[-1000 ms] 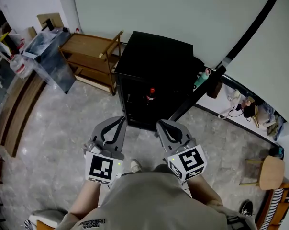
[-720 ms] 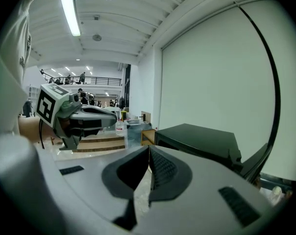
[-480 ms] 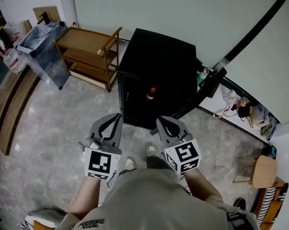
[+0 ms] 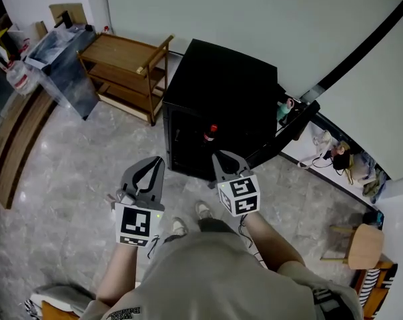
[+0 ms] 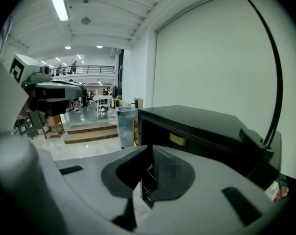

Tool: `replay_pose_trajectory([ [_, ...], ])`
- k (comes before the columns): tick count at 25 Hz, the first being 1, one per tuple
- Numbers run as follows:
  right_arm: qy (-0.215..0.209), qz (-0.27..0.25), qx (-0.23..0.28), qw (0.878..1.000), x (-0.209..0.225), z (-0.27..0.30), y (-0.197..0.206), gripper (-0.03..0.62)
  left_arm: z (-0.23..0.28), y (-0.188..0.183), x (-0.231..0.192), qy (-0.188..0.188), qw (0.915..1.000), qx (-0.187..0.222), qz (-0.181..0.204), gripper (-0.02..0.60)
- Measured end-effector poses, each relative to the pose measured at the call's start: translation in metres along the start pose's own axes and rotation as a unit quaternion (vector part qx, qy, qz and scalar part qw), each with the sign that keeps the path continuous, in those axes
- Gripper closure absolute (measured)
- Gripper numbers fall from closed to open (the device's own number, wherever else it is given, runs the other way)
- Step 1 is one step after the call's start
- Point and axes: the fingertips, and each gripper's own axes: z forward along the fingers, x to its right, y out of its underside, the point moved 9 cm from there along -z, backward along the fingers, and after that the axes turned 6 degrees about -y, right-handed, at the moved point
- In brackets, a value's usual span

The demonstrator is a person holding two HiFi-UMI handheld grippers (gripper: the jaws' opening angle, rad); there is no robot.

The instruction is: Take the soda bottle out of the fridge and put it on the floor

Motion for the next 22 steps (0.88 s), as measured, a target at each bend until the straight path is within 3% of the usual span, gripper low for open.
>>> replay_pose_trajectory([
  [4,0.010,0.010,-0.007,1.000,0.024,0.029,0.016,0.591,0.014,0.005,0.000,-0.012,0.9998,-0.016,-0.005,0.574],
  [7,0.019,0.011,-0.008,1.000,0.042,0.050,0.027,0.502,0.025,0.006,0.003,-0.020,0.9994,-0.026,-0.008,0.574],
  [13,0.032,0.011,-0.010,0.999,0.072,0.087,0.051,0.447,0.037,0.009,0.016,-0.032,0.9981,-0.051,-0.009,0.574],
  [22,0.042,0.080,-0.048,0.995,0.106,0.136,0.092,0.431,0.042,0.013,0.030,-0.065,0.9937,-0.090,-0.015,0.574],
])
